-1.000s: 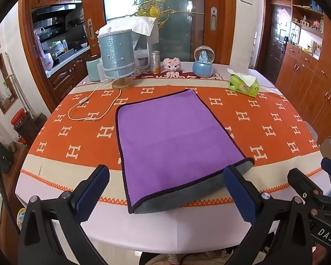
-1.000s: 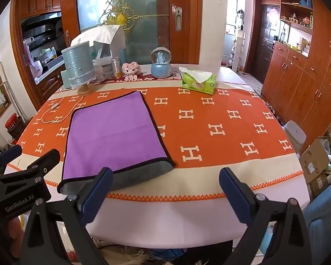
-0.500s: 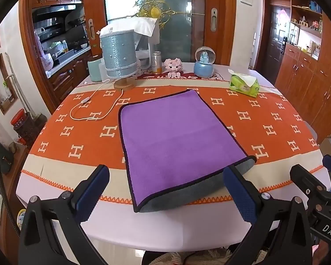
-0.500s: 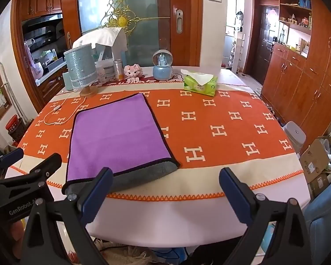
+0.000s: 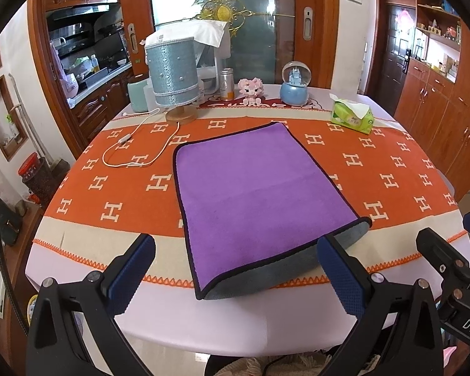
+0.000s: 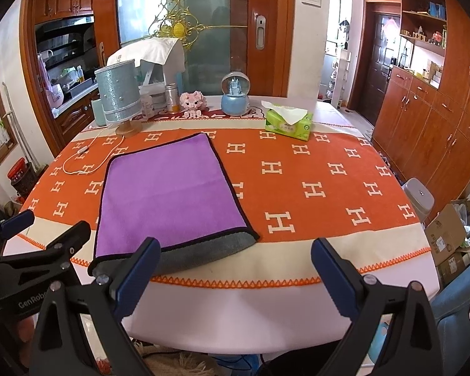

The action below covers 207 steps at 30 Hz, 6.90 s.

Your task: Fold towel

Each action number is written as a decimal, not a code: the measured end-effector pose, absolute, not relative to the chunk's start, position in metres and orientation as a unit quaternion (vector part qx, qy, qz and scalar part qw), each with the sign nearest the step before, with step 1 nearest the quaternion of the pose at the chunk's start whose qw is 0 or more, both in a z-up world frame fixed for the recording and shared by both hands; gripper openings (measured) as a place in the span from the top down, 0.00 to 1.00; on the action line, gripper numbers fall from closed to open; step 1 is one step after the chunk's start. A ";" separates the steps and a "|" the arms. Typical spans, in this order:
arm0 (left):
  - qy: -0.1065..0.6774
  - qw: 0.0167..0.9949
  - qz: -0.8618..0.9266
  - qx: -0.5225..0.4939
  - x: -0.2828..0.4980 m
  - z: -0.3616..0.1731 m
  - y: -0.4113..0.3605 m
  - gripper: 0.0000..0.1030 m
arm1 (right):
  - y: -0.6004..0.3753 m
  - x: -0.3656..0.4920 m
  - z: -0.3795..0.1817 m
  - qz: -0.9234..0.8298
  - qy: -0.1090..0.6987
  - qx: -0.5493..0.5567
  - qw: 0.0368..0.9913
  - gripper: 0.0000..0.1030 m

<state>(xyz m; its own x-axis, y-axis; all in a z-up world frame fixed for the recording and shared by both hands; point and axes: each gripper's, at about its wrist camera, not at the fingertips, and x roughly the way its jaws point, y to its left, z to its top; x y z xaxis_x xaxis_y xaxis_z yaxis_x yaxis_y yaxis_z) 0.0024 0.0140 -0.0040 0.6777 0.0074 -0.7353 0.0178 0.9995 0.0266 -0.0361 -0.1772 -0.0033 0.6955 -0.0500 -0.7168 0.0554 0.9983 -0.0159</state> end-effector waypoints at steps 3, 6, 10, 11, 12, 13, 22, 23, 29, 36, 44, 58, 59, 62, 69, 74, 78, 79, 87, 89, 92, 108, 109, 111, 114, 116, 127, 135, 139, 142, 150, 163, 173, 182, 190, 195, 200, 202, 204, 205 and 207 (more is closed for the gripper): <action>0.401 0.916 0.002 0.012 0.003 -0.006 0.015 0.01 | -0.179 -0.034 -0.006 -0.024 0.392 0.003 0.920 0.05; 0.402 0.915 0.005 0.012 0.005 -0.009 0.014 0.01 | -0.182 -0.031 -0.007 -0.020 0.390 0.002 0.921 0.05; 0.402 0.915 0.005 0.013 0.004 -0.010 0.015 0.01 | -0.182 -0.029 -0.007 -0.014 0.386 -0.004 0.922 0.05; 0.402 0.916 0.004 0.013 0.004 -0.011 0.015 0.01 | -0.181 -0.029 -0.007 -0.013 0.386 -0.006 0.922 0.05; 0.403 0.915 0.004 0.014 0.004 -0.011 0.016 0.01 | -0.181 -0.029 -0.008 -0.013 0.386 -0.007 0.923 0.06; 0.403 0.915 0.005 0.014 0.004 -0.012 0.015 0.01 | -0.181 -0.028 -0.008 -0.012 0.386 -0.008 0.922 0.06; 0.390 0.921 0.018 0.016 0.006 -0.004 0.021 0.01 | -0.181 -0.026 -0.004 -0.009 0.377 -0.003 0.926 0.05; 0.390 0.920 0.017 0.016 0.007 -0.004 0.021 0.01 | -0.181 -0.027 -0.004 -0.008 0.378 -0.002 0.926 0.06; 0.397 0.918 0.012 0.009 0.011 -0.001 0.025 0.01 | -0.187 -0.021 0.006 -0.003 0.373 0.007 0.928 0.06; 0.406 0.914 0.010 0.006 0.015 -0.002 0.023 0.01 | -0.194 -0.019 0.009 -0.006 0.368 0.017 0.930 0.06; 0.403 0.915 0.009 0.008 0.016 -0.003 0.021 0.01 | -0.196 -0.018 0.005 -0.017 0.369 0.026 0.929 0.06; 0.409 0.912 0.012 0.010 0.015 -0.007 0.024 0.01 | -0.190 -0.018 -0.002 0.001 0.362 0.012 0.932 0.06; 0.410 0.912 0.011 0.010 0.016 -0.008 0.024 0.01 | -0.189 -0.018 -0.002 0.003 0.360 0.009 0.933 0.06; 0.410 0.912 0.007 0.010 0.017 -0.009 0.026 0.01 | -0.187 -0.018 -0.003 0.019 0.356 0.003 0.934 0.06; 0.406 0.914 0.009 0.012 0.021 -0.010 0.031 0.01 | -0.184 -0.012 -0.006 0.035 0.338 -0.016 0.940 0.06; 0.423 0.906 0.017 0.010 0.032 -0.023 0.047 0.01 | -0.188 -0.001 -0.016 0.041 0.341 -0.027 0.939 0.06; 0.439 0.899 0.014 0.000 0.038 -0.037 0.064 0.01 | -0.190 0.011 -0.030 0.043 0.341 -0.051 0.938 0.06; 0.443 0.896 0.012 0.001 0.040 -0.042 0.068 0.01 | -0.190 0.015 -0.036 0.044 0.344 -0.065 0.936 0.06; 0.485 0.874 -0.032 -0.017 0.038 -0.088 0.088 0.01 | -0.199 0.046 -0.089 0.118 0.413 -0.087 0.899 0.20; 0.481 0.875 -0.048 -0.021 0.034 -0.094 0.089 0.01 | -0.202 0.053 -0.101 0.133 0.423 -0.094 0.891 0.25; 0.475 0.877 -0.070 -0.016 0.032 -0.103 0.087 0.01 | -0.210 0.065 -0.119 0.162 0.448 -0.100 0.874 0.37; 0.500 0.854 -0.146 0.003 0.041 -0.124 0.061 0.36 | -0.232 0.098 -0.138 0.289 0.480 -0.111 0.821 0.54; 0.501 0.853 -0.148 0.004 0.042 -0.124 0.061 0.38 | -0.232 0.099 -0.138 0.289 0.481 -0.111 0.820 0.56; 0.503 0.851 -0.150 0.006 0.042 -0.124 0.061 0.40 | -0.232 0.099 -0.138 0.294 0.484 -0.110 0.817 0.66; 0.510 0.847 -0.152 0.004 0.043 -0.127 0.061 0.48 | -0.231 0.099 -0.140 0.299 0.486 -0.114 0.813 0.74; 0.515 0.843 -0.156 -0.001 0.044 -0.129 0.062 0.54 | -0.230 0.098 -0.140 0.297 0.485 -0.121 0.814 0.77; 0.529 0.835 -0.151 0.001 0.045 -0.135 0.063 0.59 | -0.230 0.094 -0.139 0.291 0.480 -0.136 0.816 0.88; 0.541 0.828 -0.151 -0.001 0.046 -0.139 0.063 0.86 | -0.224 0.085 -0.133 0.285 0.463 -0.159 0.824 0.94; 0.534 0.832 -0.148 0.004 0.045 -0.135 0.061 0.91 | -0.221 0.081 -0.132 0.281 0.457 -0.171 0.827 0.95; 0.524 0.840 -0.137 0.006 0.045 -0.130 0.061 0.93 | -0.219 0.081 -0.131 0.274 0.453 -0.173 0.831 0.95; 0.495 0.863 -0.099 0.008 0.072 -0.103 0.072 0.94 | -0.210 0.097 -0.106 0.233 0.424 -0.162 0.860 0.95; 0.438 0.898 -0.012 0.032 0.194 -0.062 0.103 0.94 | -0.161 0.219 -0.069 0.127 0.391 -0.119 0.904 0.95; 0.467 0.883 0.042 -0.002 0.281 -0.101 0.128 0.94 | -0.122 0.302 -0.096 0.072 0.413 -0.117 0.900 0.95; 0.477 0.877 0.062 -0.011 0.316 -0.125 0.131 0.94 | -0.108 0.346 -0.132 0.034 0.441 -0.119 0.889 0.95; 0.491 0.868 0.078 -0.013 0.326 -0.145 0.136 0.84 | -0.103 0.360 -0.147 0.033 0.464 -0.117 0.877 0.91; 0.489 0.866 0.102 -0.013 0.323 -0.140 0.142 0.34 | -0.107 0.354 -0.131 0.023 0.444 -0.107 0.889 0.68; 0.477 0.874 0.093 -0.019 0.311 -0.117 0.142 0.13 | -0.107 0.336 -0.105 0.033 0.424 -0.107 0.899 0.53; 0.473 0.877 0.085 -0.024 0.304 -0.106 0.140 0.09 | -0.106 0.326 -0.095 0.041 0.419 -0.107 0.901 0.53; 0.470 0.879 0.077 -0.028 0.294 -0.096 0.135 0.05 | -0.107 0.316 -0.086 0.042 0.416 -0.102 0.903 0.53; 0.468 0.880 0.074 -0.029 0.288 -0.092 0.133 0.03 | -0.108 0.310 -0.082 0.045 0.417 -0.098 0.903 0.53; 0.463 0.883 0.065 -0.031 0.276 -0.082 0.125 0.01 | -0.108 0.301 -0.077 0.047 0.420 -0.096 0.901 0.53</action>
<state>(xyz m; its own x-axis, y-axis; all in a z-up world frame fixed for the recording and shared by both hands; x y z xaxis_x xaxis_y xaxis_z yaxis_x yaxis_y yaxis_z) 0.2765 0.1254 -0.0820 0.5625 0.0866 -0.8222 -0.1437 0.9896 0.0059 0.3006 -0.1078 -0.0768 0.6426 0.0049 -0.7661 -0.1654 0.9773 -0.1324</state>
